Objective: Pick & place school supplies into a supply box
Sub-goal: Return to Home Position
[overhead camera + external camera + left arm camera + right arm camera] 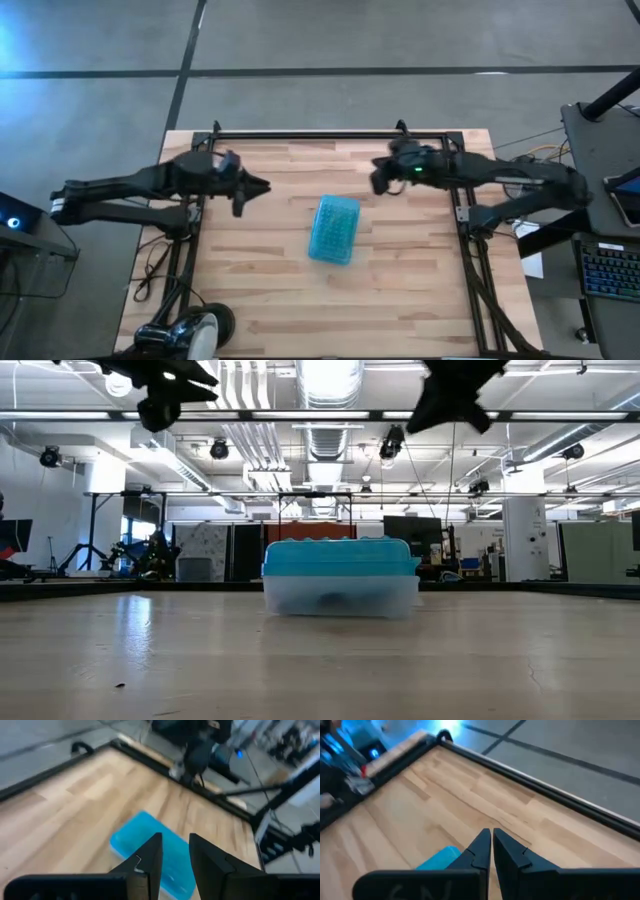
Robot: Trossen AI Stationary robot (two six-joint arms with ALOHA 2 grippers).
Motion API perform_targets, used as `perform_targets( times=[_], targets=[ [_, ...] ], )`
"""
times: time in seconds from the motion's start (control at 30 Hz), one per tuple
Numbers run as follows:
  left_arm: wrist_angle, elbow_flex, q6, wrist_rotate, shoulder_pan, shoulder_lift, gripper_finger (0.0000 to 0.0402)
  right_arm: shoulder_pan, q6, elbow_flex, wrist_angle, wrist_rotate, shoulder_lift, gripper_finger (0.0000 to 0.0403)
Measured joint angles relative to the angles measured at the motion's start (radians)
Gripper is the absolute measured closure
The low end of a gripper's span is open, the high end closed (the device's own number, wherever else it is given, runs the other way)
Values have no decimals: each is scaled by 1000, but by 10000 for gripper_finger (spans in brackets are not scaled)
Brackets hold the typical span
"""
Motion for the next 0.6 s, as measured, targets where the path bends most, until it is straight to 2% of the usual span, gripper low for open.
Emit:
perform_targets(
  times=[0.17, 0.3, 0.37, 0.47, 0.6],
  targets=[
    [6, 0, -134, -8, 0, -97, 321, 3, 108, 0, -79, -4, -171, 390],
    [16, 0, -51, 62, 4, -151, 321, 42, -41, -6, -79, -84, -282, 390],
    [45, -10, -44, 108, 9, -171, 321, 54, -56, -28, -72, -97, -329, 390],
    [120, -68, -45, 186, 10, -211, 321, 53, -43, -110, -25, -98, -407, 390],
    [303, -200, -72, 204, 10, -266, 321, 55, -47, -303, 200, -167, -513, 390]
  ],
)
